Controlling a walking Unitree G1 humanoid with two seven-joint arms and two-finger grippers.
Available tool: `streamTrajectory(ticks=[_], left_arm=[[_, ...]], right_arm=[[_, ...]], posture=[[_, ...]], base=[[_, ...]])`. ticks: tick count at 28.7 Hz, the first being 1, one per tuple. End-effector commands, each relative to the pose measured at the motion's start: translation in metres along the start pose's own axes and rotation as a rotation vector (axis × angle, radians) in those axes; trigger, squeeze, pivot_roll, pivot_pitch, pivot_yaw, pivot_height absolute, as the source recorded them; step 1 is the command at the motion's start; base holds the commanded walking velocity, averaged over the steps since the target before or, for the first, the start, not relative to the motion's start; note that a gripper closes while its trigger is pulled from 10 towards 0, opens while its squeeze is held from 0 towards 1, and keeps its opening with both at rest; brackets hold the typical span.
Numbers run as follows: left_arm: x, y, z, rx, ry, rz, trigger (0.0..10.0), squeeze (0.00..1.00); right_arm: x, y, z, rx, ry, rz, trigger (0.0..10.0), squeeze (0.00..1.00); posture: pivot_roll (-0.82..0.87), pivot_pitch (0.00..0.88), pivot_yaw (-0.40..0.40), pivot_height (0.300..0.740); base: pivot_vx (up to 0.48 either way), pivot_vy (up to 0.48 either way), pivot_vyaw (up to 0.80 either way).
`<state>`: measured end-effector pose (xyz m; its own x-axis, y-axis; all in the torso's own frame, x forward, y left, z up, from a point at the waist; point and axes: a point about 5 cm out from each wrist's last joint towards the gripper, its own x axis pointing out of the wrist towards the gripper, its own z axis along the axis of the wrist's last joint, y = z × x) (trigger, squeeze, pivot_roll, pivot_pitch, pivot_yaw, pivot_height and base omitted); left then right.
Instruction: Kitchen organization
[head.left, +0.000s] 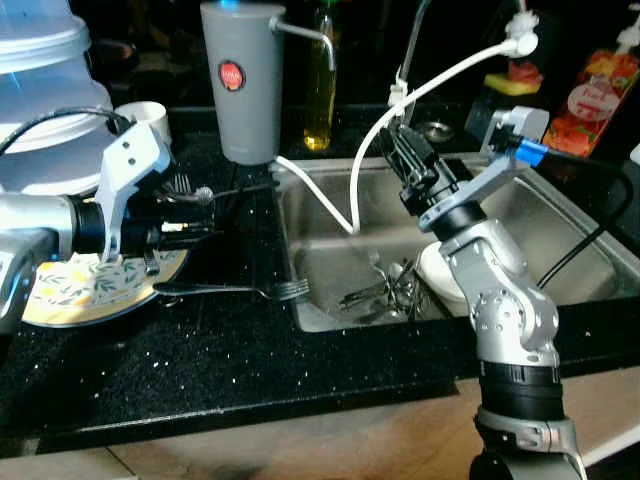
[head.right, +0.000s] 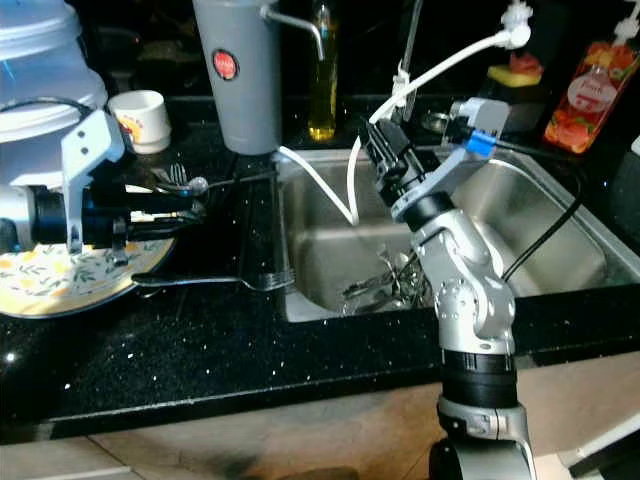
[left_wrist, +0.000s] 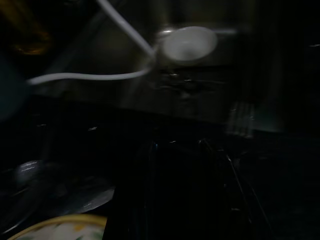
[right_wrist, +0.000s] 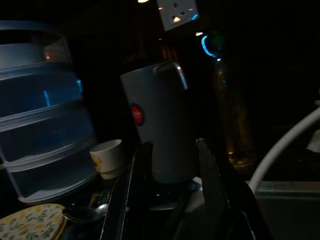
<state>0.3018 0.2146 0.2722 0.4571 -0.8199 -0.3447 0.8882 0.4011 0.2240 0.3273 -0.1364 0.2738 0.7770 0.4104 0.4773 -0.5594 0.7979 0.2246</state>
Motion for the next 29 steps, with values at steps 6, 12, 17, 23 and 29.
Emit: streamTrajectory(ticks=[6,12,17,23,29], left_arm=[[0.008,-0.016,-0.001,0.077,0.062,-0.244,10.0,0.0],[0.008,-0.016,-0.007,0.113,0.128,-0.313,10.0,0.0],[0.006,-0.02,-0.025,0.152,0.245,-0.369,10.0,0.0],[0.011,-0.022,-0.035,0.151,0.274,-0.384,10.0,0.0],[0.019,-0.025,-0.048,0.136,0.303,-0.405,0.0,0.0]], right_arm=[[-0.021,0.026,-0.035,-0.055,0.255,0.318,10.0,0.0],[-0.044,0.01,-0.057,-0.131,0.438,0.386,10.0,0.0],[-0.06,-0.005,-0.038,-0.159,0.501,0.478,10.0,0.0],[-0.069,-0.003,-0.031,-0.166,0.553,0.585,10.0,0.0],[-0.07,0.006,-0.016,-0.001,0.515,0.696,10.0,0.0]], posture=[[0.15,0.005,-0.019,0.74],[0.15,0.004,-0.026,0.74],[0.14,0.005,-0.033,0.74],[0.13,0.009,-0.04,0.74],[0.13,0.014,-0.039,0.74]], base=[[0.0,0.0,0.0],[0.0,0.0,0.0],[0.0,0.0,0.0],[0.0,0.0,0.0],[0.0,0.0,0.0]])
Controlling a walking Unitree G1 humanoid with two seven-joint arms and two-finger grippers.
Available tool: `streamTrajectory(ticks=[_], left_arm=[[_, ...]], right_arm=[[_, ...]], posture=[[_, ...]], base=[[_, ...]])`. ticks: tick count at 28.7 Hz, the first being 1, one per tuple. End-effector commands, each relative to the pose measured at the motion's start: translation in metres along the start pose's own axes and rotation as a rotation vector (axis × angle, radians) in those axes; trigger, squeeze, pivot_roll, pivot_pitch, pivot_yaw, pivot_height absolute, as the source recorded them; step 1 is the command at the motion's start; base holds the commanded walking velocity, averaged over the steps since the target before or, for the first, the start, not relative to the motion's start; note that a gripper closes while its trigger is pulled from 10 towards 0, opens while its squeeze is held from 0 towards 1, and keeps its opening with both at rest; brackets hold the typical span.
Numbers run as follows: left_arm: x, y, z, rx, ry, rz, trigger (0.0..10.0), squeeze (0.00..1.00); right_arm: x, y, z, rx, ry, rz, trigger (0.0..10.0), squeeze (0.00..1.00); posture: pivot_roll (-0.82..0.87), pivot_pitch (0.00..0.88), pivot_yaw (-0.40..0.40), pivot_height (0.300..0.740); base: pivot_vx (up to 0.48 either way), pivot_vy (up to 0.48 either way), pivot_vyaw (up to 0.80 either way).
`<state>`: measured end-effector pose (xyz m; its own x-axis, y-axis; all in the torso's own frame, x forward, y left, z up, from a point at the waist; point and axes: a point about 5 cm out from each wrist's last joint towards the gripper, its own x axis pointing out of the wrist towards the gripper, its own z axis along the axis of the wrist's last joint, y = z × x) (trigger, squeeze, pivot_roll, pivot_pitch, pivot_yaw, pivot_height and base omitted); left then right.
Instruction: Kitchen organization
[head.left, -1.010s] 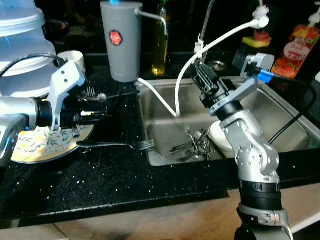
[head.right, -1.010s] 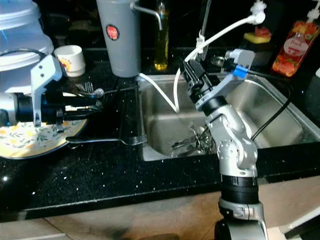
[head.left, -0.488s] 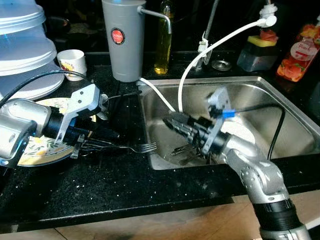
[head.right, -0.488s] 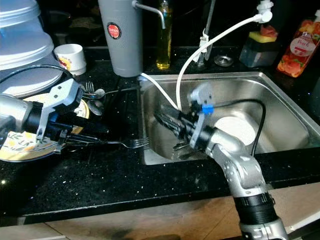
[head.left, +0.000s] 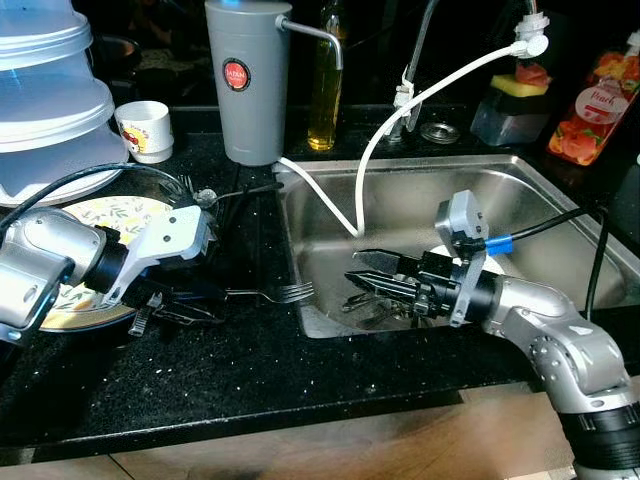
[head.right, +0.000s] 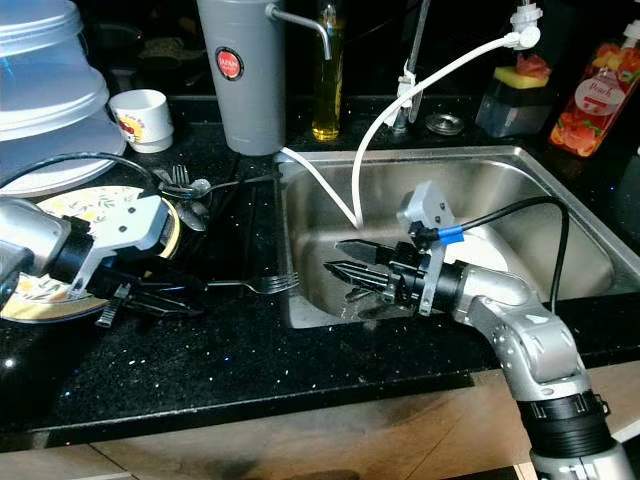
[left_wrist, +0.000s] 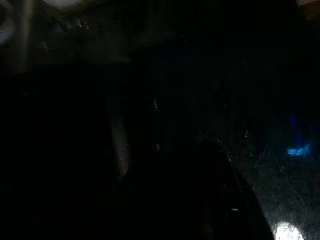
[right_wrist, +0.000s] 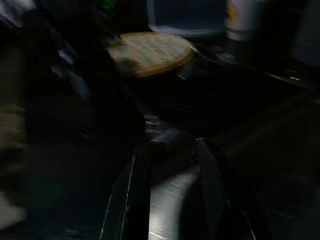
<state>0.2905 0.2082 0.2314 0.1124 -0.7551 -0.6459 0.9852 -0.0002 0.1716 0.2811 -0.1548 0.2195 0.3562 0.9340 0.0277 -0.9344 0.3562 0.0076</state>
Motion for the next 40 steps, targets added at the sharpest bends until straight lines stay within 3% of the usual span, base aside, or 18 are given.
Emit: streamTrajectory(ticks=[1,2,6,9,13,16,17,18,19,23,28,34,35,36,37,40], left_arm=[[0.009,-0.002,-0.012,-0.034,0.03,-0.029,0.0,0.0],[0.009,-0.002,-0.012,-0.034,0.03,-0.029,0.0,0.0],[0.01,0.004,-0.009,-0.017,0.022,-0.002,0.0,0.0],[0.012,0.011,-0.003,0.001,-0.006,0.042,0.0,0.0],[0.009,0.029,0.018,0.018,-0.134,0.169,0.0,0.0],[-0.004,0.046,0.053,0.006,-0.358,0.258,0.2,0.0],[-0.009,0.05,0.064,-0.001,-0.424,0.279,8.3,0.0],[-0.012,0.053,0.07,-0.005,-0.459,0.289,8.3,0.0],[-0.015,0.056,0.076,-0.008,-0.5,0.292,10.0,0.0],[-0.011,0.061,0.084,0.0,-0.521,0.3,10.0,0.0],[0.023,0.072,0.086,0.045,-0.385,0.311,10.0,0.0],[0.049,0.075,0.091,0.116,-0.294,0.277,10.0,0.0],[0.045,0.073,0.092,0.141,-0.279,0.244,10.0,0.0],[0.03,0.069,0.092,0.17,-0.259,0.182,10.0,0.0],[0.03,0.069,0.092,0.17,-0.259,0.182,10.0,0.0],[0.005,0.061,0.084,0.179,-0.206,0.102,10.0,0.0]], right_arm=[[-0.001,0.01,0.008,0.029,-0.027,0.094,10.0,0.0],[-0.001,0.01,0.008,0.029,-0.027,0.094,10.0,0.0],[0.004,0.012,-0.015,-0.043,0.14,0.093,10.0,0.0],[0.007,0.004,-0.023,-0.077,0.178,0.046,10.0,0.0],[0.01,-0.005,-0.016,-0.064,0.125,-0.009,10.0,0.0],[0.011,-0.008,-0.01,-0.052,0.085,-0.039,10.0,0.0],[0.011,-0.009,-0.008,-0.051,0.073,-0.051,10.0,0.0],[0.011,-0.01,-0.007,-0.051,0.067,-0.059,10.0,0.0],[0.011,-0.012,-0.005,-0.049,0.054,-0.067,10.0,0.0],[0.011,-0.014,-0.001,-0.054,0.024,-0.079,10.0,0.0],[0.01,-0.017,0.006,-0.07,0.009,-0.09,10.0,0.0],[0.005,-0.031,0.009,-0.128,0.041,-0.195,10.0,0.0],[0.001,-0.034,0.011,-0.138,0.042,-0.223,10.0,0.0],[-0.004,-0.036,0.014,-0.148,0.04,-0.248,10.0,0.0],[-0.004,-0.036,0.014,-0.148,0.04,-0.248,10.0,0.0],[-0.008,-0.038,0.015,-0.155,0.042,-0.262,10.0,0.0]], posture=[[0.13,0.014,-0.039,0.74],[0.13,0.014,-0.039,0.74],[0.12,0.014,-0.037,0.74],[0.12,0.014,-0.037,0.74],[0.12,0.014,-0.037,0.74],[0.12,0.014,-0.037,0.74],[0.12,0.014,-0.037,0.74],[0.12,0.014,-0.037,0.74],[0.12,0.015,-0.041,0.74],[0.12,0.015,-0.041,0.74],[0.12,0.013,-0.036,0.74],[0.09,0.013,-0.023,0.74],[0.09,0.015,-0.017,0.74],[0.09,0.019,-0.013,0.74],[0.09,0.019,-0.013,0.74],[0.1,0.023,-0.008,0.74]], base=[[0.0,0.0,0.0],[0.0,0.0,0.0],[0.0,0.0,0.0],[0.0,0.0,0.0],[0.0,0.0,0.0],[0.0,0.0,0.0],[0.0,0.0,0.0],[0.0,0.0,0.0],[0.0,0.0,0.0],[0.0,0.0,0.0],[0.0,0.0,0.0],[0.0,0.0,0.0],[0.0,0.0,0.0],[0.0,0.0,0.0],[0.0,0.0,0.0],[0.0,0.0,0.0]])
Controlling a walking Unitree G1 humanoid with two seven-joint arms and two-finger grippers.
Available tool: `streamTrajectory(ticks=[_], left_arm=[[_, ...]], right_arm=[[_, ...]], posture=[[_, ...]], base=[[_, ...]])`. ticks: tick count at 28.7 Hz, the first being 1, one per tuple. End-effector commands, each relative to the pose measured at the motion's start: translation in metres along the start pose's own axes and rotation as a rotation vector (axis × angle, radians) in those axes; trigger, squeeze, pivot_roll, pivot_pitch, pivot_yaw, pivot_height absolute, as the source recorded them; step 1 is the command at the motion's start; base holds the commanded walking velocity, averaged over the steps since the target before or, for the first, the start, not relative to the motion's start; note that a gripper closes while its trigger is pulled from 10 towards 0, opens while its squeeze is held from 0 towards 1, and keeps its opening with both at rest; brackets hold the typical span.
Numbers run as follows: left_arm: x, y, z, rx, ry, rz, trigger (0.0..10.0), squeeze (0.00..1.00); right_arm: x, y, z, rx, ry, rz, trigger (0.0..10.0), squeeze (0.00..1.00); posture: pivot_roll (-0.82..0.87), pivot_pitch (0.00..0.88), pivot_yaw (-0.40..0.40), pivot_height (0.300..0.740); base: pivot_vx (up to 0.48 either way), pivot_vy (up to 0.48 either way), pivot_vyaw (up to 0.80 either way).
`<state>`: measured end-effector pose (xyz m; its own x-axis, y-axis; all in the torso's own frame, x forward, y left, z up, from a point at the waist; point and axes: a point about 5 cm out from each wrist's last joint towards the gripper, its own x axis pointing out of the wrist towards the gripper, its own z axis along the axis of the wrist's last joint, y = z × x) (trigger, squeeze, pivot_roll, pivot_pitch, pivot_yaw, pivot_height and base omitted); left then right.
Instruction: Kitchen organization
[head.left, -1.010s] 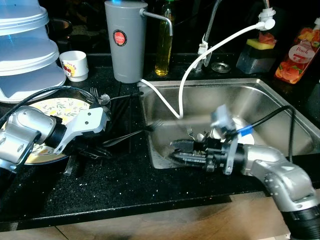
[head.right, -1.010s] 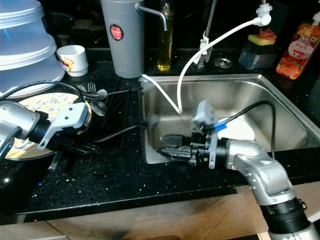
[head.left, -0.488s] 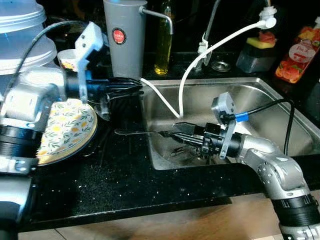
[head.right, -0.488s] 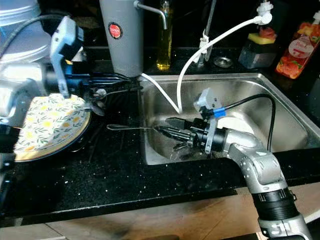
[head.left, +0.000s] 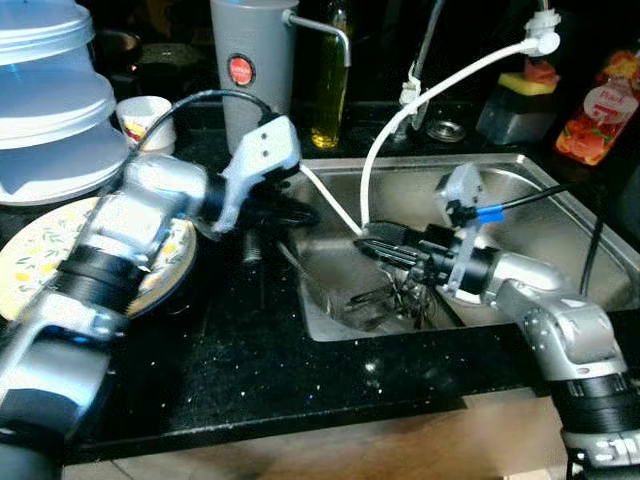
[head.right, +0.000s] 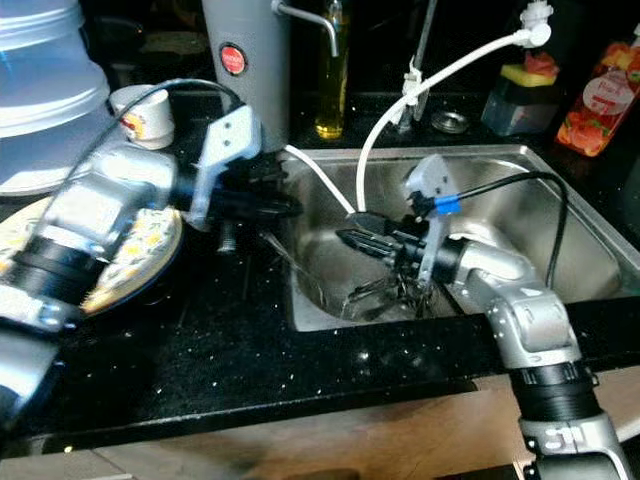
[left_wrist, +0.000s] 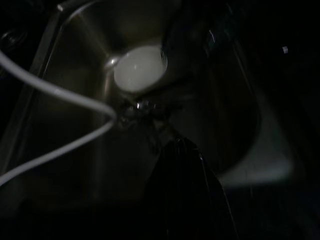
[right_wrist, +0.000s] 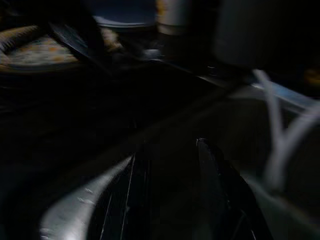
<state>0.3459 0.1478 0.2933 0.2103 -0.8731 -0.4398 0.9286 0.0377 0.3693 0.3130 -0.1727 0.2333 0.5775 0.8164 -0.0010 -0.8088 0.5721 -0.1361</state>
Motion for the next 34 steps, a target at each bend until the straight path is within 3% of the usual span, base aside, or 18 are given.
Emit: streamTrajectory(ticks=[1,4,5,6,7,8,13,14,15,17,21,22,23,24,26,29,32,34], left_arm=[[-0.01,-0.003,0.006,0.025,0.009,-0.062,10.0,0.0],[-0.031,-0.006,-0.001,0.024,0.075,-0.089,10.0,0.0],[-0.041,-0.008,-0.005,0.022,0.108,-0.089,10.0,0.05],[-0.047,-0.008,-0.007,0.021,0.129,-0.087,10.0,0.33],[-0.047,-0.008,-0.007,0.021,0.129,-0.087,10.0,0.33],[-0.048,-0.005,-0.008,0.004,0.115,-0.055,10.0,1.0],[-0.034,0.009,0.0,-0.03,-0.004,0.068,10.0,1.0],[-0.032,0.009,0.001,-0.023,-0.012,0.074,10.0,0.38],[-0.031,0.012,0.003,-0.02,-0.026,0.102,10.0,0.0],[-0.031,0.014,0.004,-0.018,-0.035,0.121,10.0,0.0],[-0.039,0.03,0.007,-0.013,-0.051,0.333,10.0,0.0],[-0.041,0.035,0.006,-0.072,-0.077,0.409,10.0,0.0],[-0.037,0.041,0.0,-0.211,-0.116,0.523,10.0,0.0],[-0.037,0.041,0.0,-0.211,-0.116,0.523,10.0,0.0],[-0.024,0.034,-0.024,-0.331,-0.025,0.582,10.0,0.0],[-0.02,0.029,-0.036,-0.369,0.054,0.597,10.0,0.0],[-0.025,0.03,-0.043,-0.359,0.109,0.659,10.0,0.0],[-0.036,0.034,-0.044,-0.432,0.136,0.736,10.0,0.0]], right_arm=[[-0.003,-0.003,0.0,-0.007,-0.002,-0.015,10.0,0.0],[-0.002,-0.003,0.001,-0.007,-0.013,-0.02,10.0,0.0],[-0.001,-0.003,0.002,-0.002,-0.023,-0.021,10.0,0.0],[0.001,-0.004,0.002,0.0,-0.031,-0.022,10.0,0.0],[0.001,-0.004,0.002,0.0,-0.031,-0.022,10.0,0.0],[0.005,-0.003,0.001,0.002,-0.037,-0.019,10.0,0.0],[0.017,0.001,0.002,0.003,-0.058,0.003,10.0,0.0],[0.017,0.001,0.003,0.003,-0.062,0.003,10.0,0.0],[0.017,0.001,0.004,0.003,-0.068,-0.001,10.0,0.0],[0.016,0.001,0.005,0.004,-0.073,-0.005,10.0,0.0],[0.014,-0.001,0.007,0.012,-0.116,-0.062,10.0,0.0],[0.014,-0.002,0.009,0.017,-0.137,-0.085,10.0,0.0],[0.016,-0.004,0.01,0.019,-0.162,-0.131,10.0,0.0],[0.016,-0.004,0.01,0.019,-0.162,-0.131,10.0,0.0],[0.024,0.001,0.009,-0.006,-0.154,-0.115,10.0,0.0],[0.03,0.006,0.007,-0.018,-0.142,-0.087,10.0,0.0],[0.037,0.0,0.007,-0.022,-0.121,-0.137,10.0,0.0],[0.044,-0.009,0.008,-0.019,-0.113,-0.227,10.0,0.0]], posture=[[0.1,0.023,-0.008,0.74],[0.12,0.026,-0.005,0.74],[0.12,0.026,-0.005,0.74],[0.13,0.027,-0.007,0.74],[0.13,0.027,-0.007,0.74],[0.14,0.026,-0.009,0.74],[0.13,0.016,-0.015,0.74],[0.13,0.016,-0.015,0.74],[0.13,0.014,-0.013,0.74],[0.13,0.013,-0.012,0.74],[0.13,0.012,-0.005,0.74],[0.13,0.012,-0.005,0.74],[0.13,0.012,-0.005,0.74],[0.13,0.012,-0.005,0.74],[0.13,0.01,-0.015,0.74],[0.13,0.008,-0.018,0.74],[0.13,0.008,-0.018,0.74],[0.15,0.004,-0.019,0.74]], base=[[0.0,0.0,0.0],[0.0,0.0,0.0],[0.0,0.0,0.0],[0.0,0.0,0.0],[0.0,0.0,0.0],[0.0,0.0,0.0],[0.0,0.0,0.0],[0.0,0.0,0.0],[0.0,0.0,0.0],[0.0,0.0,0.0],[0.0,0.0,0.0],[0.0,0.0,0.0],[0.0,0.0,0.0],[0.0,0.0,0.0],[0.0,0.0,0.0],[0.0,0.0,0.0],[0.0,0.0,0.0],[0.0,0.0,0.0]])
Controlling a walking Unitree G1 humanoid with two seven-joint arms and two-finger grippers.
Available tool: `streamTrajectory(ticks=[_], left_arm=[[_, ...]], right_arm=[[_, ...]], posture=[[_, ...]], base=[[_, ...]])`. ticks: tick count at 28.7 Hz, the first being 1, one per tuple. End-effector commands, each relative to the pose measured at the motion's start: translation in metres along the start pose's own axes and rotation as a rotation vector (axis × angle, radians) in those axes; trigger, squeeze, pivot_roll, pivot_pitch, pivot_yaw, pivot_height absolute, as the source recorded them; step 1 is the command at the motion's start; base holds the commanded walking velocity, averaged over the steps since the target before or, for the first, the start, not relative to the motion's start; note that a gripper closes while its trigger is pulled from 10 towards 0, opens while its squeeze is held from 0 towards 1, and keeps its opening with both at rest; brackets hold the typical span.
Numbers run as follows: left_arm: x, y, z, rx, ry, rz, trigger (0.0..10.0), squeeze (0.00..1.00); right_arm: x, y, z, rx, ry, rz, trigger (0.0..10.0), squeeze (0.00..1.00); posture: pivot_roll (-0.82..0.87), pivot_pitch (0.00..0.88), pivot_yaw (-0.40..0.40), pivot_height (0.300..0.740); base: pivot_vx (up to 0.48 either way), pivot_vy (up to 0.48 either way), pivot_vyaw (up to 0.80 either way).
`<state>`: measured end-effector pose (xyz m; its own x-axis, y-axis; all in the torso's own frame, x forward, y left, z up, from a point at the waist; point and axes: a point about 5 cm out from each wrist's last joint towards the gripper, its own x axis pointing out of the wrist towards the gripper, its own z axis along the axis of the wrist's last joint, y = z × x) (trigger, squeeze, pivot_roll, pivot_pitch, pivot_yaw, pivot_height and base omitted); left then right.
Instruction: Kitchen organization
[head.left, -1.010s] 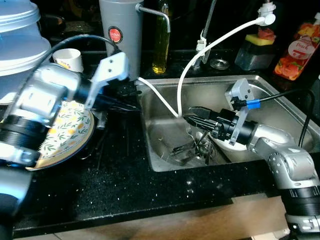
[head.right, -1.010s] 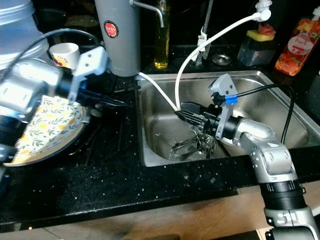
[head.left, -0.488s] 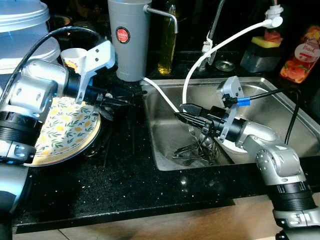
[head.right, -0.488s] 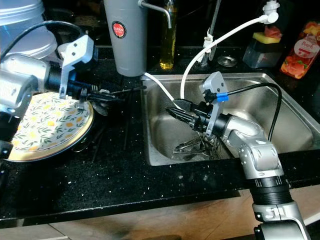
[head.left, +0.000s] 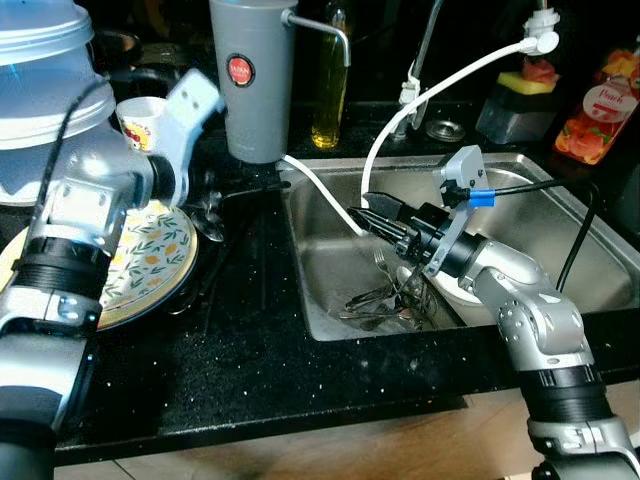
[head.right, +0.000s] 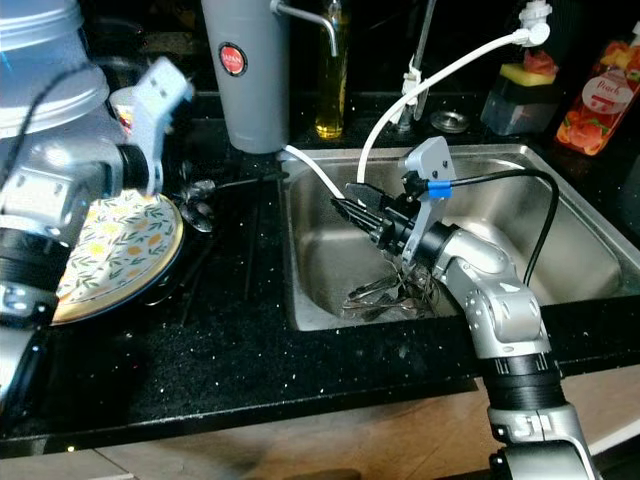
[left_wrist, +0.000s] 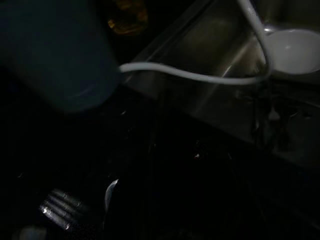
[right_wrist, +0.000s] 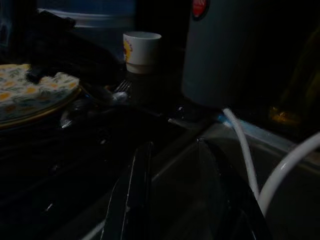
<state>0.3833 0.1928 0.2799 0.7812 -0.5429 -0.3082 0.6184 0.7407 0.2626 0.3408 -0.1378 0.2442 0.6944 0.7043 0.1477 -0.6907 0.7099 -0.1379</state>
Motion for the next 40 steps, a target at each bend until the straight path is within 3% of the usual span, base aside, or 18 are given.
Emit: streamTrajectory(ticks=[1,5,7,8,11,12,15,23,26,27,28,33,34,40], left_arm=[[-0.009,0.014,0.003,-0.059,0.034,0.103,10.0,0.0],[-0.013,0.027,0.002,-0.127,0.032,0.228,10.0,0.0],[-0.014,0.033,-0.008,-0.264,0.052,0.316,10.0,0.0],[-0.014,0.033,-0.008,-0.264,0.052,0.316,10.0,0.0],[-0.003,0.026,-0.018,-0.427,0.072,0.399,10.0,0.0],[-0.003,0.026,-0.018,-0.427,0.072,0.399,10.0,0.0],[0.001,0.019,-0.018,-0.535,0.08,0.465,10.0,0.0],[-0.009,0.011,-0.016,-0.688,0.081,0.605,10.0,0.0],[-0.011,0.011,-0.02,-0.704,0.097,0.65,10.0,0.0],[-0.012,0.011,-0.021,-0.708,0.102,0.667,10.0,0.65],[-0.012,0.006,-0.022,-0.71,0.111,0.684,10.0,1.0],[-0.011,-0.001,-0.021,-0.712,0.124,0.676,10.0,1.0],[-0.009,-0.005,-0.024,-0.736,0.135,0.672,10.0,0.0],[0.001,-0.012,-0.03,-0.792,0.161,0.621,10.0,0.0]], right_arm=[[0.002,-0.007,-0.001,-0.003,0.006,-0.076,10.0,0.0],[0.008,-0.01,0.003,0.013,-0.027,-0.12,10.0,0.0],[0.011,-0.01,0.005,0.019,-0.047,-0.131,10.0,0.0],[0.011,-0.01,0.005,0.019,-0.047,-0.131,10.0,0.0],[0.015,-0.01,0.007,0.025,-0.063,-0.151,10.0,0.0],[0.015,-0.01,0.007,0.025,-0.063,-0.151,10.0,0.0],[0.016,-0.009,0.005,0.032,-0.06,-0.163,10.0,0.0],[0.013,-0.01,0.0,0.057,-0.051,-0.174,10.0,0.0],[0.014,-0.01,0.0,0.061,-0.052,-0.169,10.0,0.0],[0.015,-0.009,0.0,0.061,-0.052,-0.167,10.0,0.0],[0.015,-0.009,0.0,0.065,-0.052,-0.167,10.0,0.0],[0.015,-0.01,0.0,0.074,-0.052,-0.17,10.0,0.0],[0.014,-0.011,-0.001,0.079,-0.052,-0.173,10.0,0.0],[0.014,-0.011,-0.001,0.082,-0.053,-0.173,10.0,0.0]], posture=[[0.15,0.003,-0.023,0.74],[0.16,0.001,-0.025,0.74],[0.16,0.001,-0.024,0.74],[0.16,0.001,-0.024,0.74],[0.16,0.002,-0.019,0.74],[0.16,0.002,-0.019,0.74],[0.14,0.006,-0.017,0.74],[0.14,0.013,-0.022,0.74],[0.15,0.013,-0.024,0.74],[0.15,0.013,-0.024,0.74],[0.15,0.013,-0.023,0.74],[0.15,0.016,-0.024,0.74],[0.15,0.016,-0.024,0.74],[0.15,0.016,-0.024,0.74]], base=[[0.0,0.0,0.0],[0.0,0.0,0.0],[0.0,0.0,0.0],[0.0,0.0,0.0],[0.0,0.0,0.0],[0.0,0.0,0.0],[0.0,0.0,0.0],[0.0,0.0,0.0],[0.0,0.0,0.0],[0.0,0.0,0.0],[0.0,0.0,0.0],[0.0,0.0,0.0],[0.0,0.0,0.0],[0.0,0.0,0.0]])
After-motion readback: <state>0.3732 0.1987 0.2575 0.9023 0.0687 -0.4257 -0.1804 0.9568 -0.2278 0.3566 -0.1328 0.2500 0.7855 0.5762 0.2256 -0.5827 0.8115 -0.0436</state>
